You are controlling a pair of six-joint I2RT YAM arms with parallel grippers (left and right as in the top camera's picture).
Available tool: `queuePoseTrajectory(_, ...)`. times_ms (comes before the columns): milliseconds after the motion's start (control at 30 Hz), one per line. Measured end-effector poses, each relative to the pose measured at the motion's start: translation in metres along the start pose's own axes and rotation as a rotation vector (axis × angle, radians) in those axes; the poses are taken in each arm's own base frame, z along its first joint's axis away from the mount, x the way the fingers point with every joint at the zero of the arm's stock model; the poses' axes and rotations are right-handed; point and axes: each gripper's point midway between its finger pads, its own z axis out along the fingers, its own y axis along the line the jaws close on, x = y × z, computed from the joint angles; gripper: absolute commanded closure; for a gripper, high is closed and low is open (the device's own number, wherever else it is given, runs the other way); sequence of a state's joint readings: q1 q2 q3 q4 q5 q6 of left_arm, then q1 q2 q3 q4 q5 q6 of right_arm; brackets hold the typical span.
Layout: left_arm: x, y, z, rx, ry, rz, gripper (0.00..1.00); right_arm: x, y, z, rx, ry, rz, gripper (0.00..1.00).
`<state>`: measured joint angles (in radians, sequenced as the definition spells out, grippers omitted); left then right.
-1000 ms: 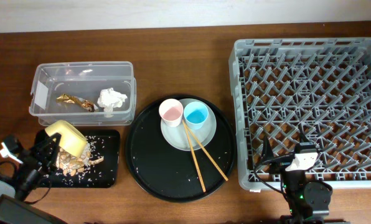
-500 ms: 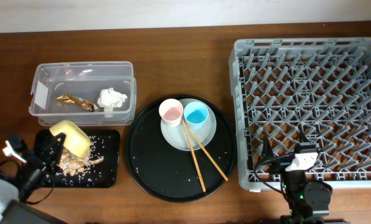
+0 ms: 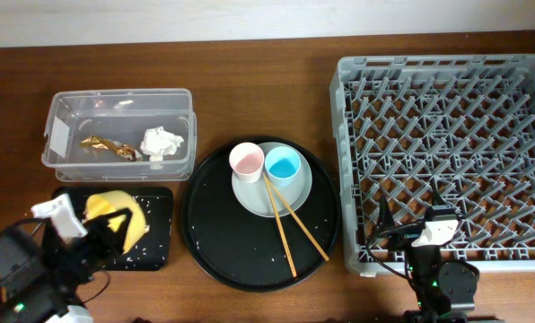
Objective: Sort waste into correct bins and load items into the dishwasher rack
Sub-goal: 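Carry the empty yellow bowl back and set it on the round tray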
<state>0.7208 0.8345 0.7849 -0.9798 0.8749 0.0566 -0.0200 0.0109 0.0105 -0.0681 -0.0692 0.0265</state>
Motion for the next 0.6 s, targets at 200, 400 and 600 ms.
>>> queuePoseTrajectory(200, 0.015, -0.027, 0.032, -0.005, 0.118, 0.135, 1.00, 0.000, 0.000, 0.000, 0.000, 0.000, 0.000, 0.02)
queuePoseTrajectory(400, 0.044, -0.057, 0.070, -0.027, 0.246, 0.238, 1.00, 0.000, 0.000, 0.000, 0.000, 0.000, 0.000, 0.01)
queuePoseTrajectory(600, 0.096, -0.081, 0.108, -0.086, 0.386, 0.393, 0.99, 0.000, 0.000, 0.000, 0.000, 0.000, 0.000, 0.02)
